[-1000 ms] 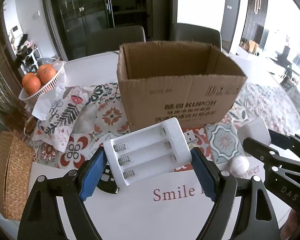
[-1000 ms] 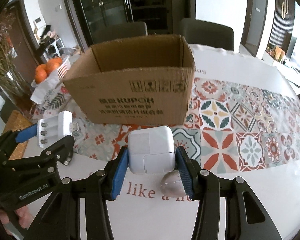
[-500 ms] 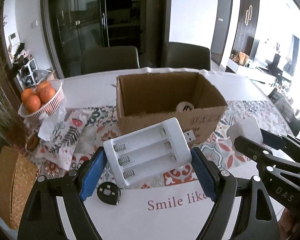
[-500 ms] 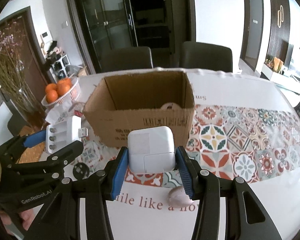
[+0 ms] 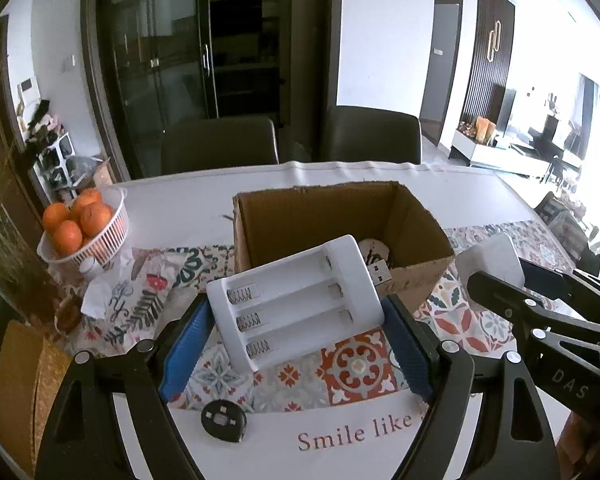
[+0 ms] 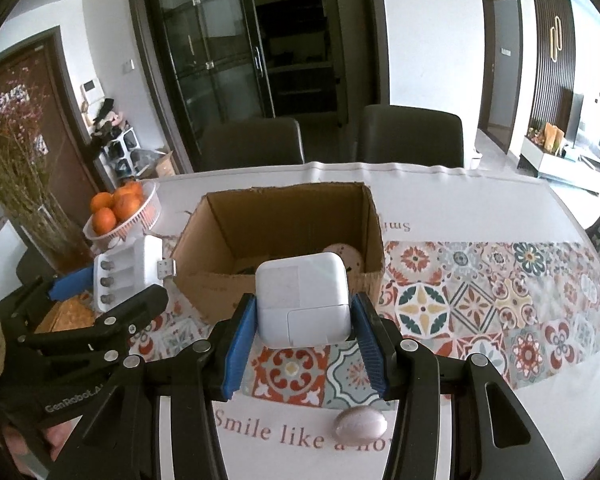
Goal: Organize rigid objects
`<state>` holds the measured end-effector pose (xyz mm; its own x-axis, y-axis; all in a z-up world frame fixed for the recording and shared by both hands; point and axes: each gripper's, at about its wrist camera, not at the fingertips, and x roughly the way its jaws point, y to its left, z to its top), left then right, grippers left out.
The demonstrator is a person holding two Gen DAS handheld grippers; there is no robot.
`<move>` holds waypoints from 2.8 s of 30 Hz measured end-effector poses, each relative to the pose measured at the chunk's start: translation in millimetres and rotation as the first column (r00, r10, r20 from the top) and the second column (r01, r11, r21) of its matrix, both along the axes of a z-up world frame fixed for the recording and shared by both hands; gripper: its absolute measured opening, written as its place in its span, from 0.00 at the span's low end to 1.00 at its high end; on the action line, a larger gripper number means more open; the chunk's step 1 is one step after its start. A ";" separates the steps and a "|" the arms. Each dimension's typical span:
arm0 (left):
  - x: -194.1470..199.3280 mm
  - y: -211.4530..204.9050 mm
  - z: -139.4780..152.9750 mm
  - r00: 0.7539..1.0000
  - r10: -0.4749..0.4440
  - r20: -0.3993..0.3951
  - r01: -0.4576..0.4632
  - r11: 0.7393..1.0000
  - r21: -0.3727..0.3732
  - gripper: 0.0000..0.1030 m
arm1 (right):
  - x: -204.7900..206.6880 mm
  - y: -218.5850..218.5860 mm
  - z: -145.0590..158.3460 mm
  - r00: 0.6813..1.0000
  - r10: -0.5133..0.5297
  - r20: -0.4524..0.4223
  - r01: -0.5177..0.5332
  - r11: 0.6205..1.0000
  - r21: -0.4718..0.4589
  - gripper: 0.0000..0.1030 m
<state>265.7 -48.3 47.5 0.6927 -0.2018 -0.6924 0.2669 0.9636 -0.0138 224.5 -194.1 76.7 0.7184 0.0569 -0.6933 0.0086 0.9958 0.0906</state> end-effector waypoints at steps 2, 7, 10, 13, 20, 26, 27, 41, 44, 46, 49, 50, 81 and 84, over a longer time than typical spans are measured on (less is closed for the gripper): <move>4.7 -0.5 2.2 1.000 -0.002 0.003 0.002 1.000 0.004 0.82 | 3.7 0.4 2.8 1.000 0.004 0.005 -0.004 1.000 -0.005 0.48; 16.2 -1.8 8.9 1.000 -0.003 0.018 0.003 1.000 0.020 0.82 | 16.5 -0.5 9.5 1.000 0.009 0.010 -0.009 1.000 -0.014 0.48; 24.2 -2.2 12.6 1.000 -0.011 0.023 0.010 1.000 0.023 0.82 | 24.8 -0.3 11.9 1.000 0.012 0.008 -0.012 1.000 -0.016 0.48; 32.0 -1.0 15.3 0.999 -0.025 0.019 0.025 1.000 0.009 0.82 | 33.9 0.7 14.3 1.000 0.020 0.007 -0.020 1.000 -0.013 0.48; 51.8 -0.6 16.1 1.000 -0.023 0.017 0.023 0.999 0.023 0.82 | 55.4 3.4 16.1 0.999 0.038 -0.008 -0.038 0.999 -0.020 0.48; 71.8 -2.6 8.5 0.999 -0.032 0.012 0.031 0.998 0.054 0.82 | 74.8 6.0 16.5 0.999 0.047 -0.017 -0.047 0.998 -0.049 0.47; 76.3 -3.0 7.1 0.999 -0.030 0.010 0.029 0.998 0.054 0.82 | 78.0 7.3 16.6 0.999 0.048 -0.020 -0.049 0.997 -0.059 0.46; 124.8 -28.6 -25.3 0.975 -0.036 -0.218 0.045 0.998 0.034 0.86 | 110.1 -5.1 -1.5 0.995 0.010 -0.103 -0.015 0.999 -0.045 0.41; 123.7 -33.4 -25.4 0.978 -0.024 -0.206 0.036 0.998 0.056 0.90 | 109.0 -8.5 -3.8 0.994 0.003 -0.111 -0.008 0.999 -0.048 0.41; 122.4 -36.5 -25.0 0.980 -0.025 -0.197 0.040 0.997 0.070 0.92 | 108.0 -11.5 -4.4 0.994 -0.005 -0.110 -0.001 0.999 -0.050 0.41; 117.5 -37.6 -23.6 0.984 -0.021 -0.179 0.036 0.996 0.082 0.92 | 106.0 -17.7 -6.1 0.994 -0.014 -0.112 0.009 0.999 -0.045 0.41; 115.6 -36.5 -23.0 0.985 -0.017 -0.173 0.032 0.996 0.081 0.92 | 104.9 -19.2 -6.6 0.994 -0.017 -0.112 0.012 0.999 -0.045 0.41; 22.8 -16.9 -40.4 0.988 0.108 -0.108 -0.099 0.992 0.079 0.96 | 36.5 -20.6 -39.3 0.988 0.037 -0.148 -0.037 0.999 0.001 0.44; 15.5 -15.8 -47.0 0.987 0.109 -0.117 -0.101 0.992 0.075 0.96 | 30.5 -20.4 -44.5 0.987 0.045 -0.156 -0.045 0.999 0.002 0.44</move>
<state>281.2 -64.0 0.4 0.6177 -0.0815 -0.7822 0.1649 0.9859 0.0274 255.0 -214.5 32.2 0.5981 0.0853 -0.7968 -0.0220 0.9957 0.0900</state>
